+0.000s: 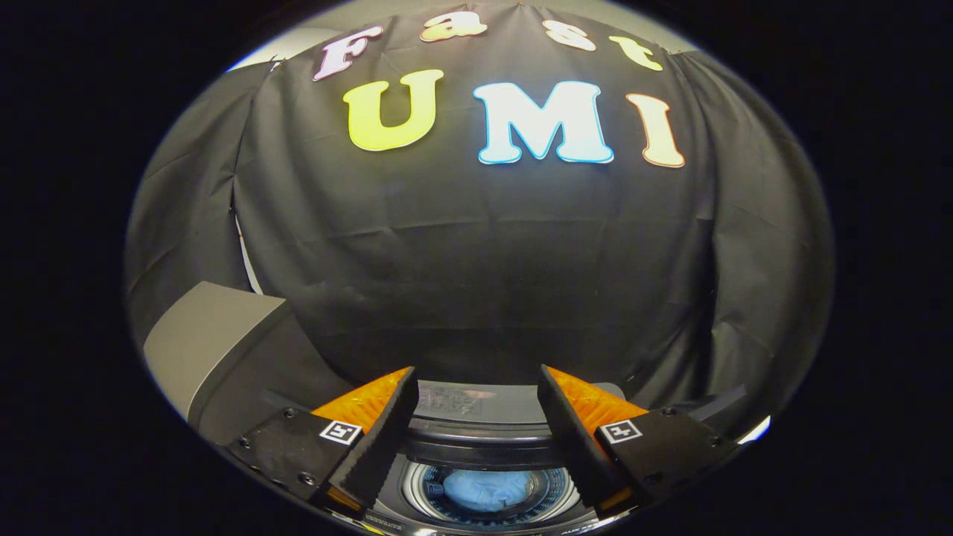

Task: Put the clothes into the washing machine and then close the washing machine lid.

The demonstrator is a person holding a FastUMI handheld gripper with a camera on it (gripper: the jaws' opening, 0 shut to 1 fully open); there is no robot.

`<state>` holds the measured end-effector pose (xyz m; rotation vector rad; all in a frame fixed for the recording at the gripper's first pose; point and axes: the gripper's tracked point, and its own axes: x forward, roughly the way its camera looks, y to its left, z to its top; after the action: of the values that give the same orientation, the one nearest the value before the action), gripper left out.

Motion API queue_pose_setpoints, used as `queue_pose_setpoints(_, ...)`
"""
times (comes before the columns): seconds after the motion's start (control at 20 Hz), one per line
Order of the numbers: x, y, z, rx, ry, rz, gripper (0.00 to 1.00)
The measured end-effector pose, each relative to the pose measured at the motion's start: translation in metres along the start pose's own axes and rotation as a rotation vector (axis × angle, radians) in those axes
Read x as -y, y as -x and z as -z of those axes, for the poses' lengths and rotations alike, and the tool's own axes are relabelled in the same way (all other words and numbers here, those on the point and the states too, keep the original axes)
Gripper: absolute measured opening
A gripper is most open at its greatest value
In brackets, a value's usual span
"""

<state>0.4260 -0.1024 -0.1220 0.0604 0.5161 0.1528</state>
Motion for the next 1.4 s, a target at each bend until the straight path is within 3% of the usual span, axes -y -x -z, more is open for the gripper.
queue_pose_setpoints(0.35,-0.003,0.012,0.023,0.01,-0.009,-0.007,0.99)
queue_pose_setpoints(0.65,-0.011,0.034,0.107,-0.063,-0.044,-0.023,0.99)
queue_pose_setpoints(0.95,-0.046,0.056,0.139,-0.084,-0.019,-0.065,0.99)
queue_pose_setpoints(1.2,-0.083,0.119,0.12,0.038,-0.014,-0.11,0.99)
queue_pose_setpoints(1.4,-0.111,0.201,0.102,0.167,-0.042,-0.132,0.98)
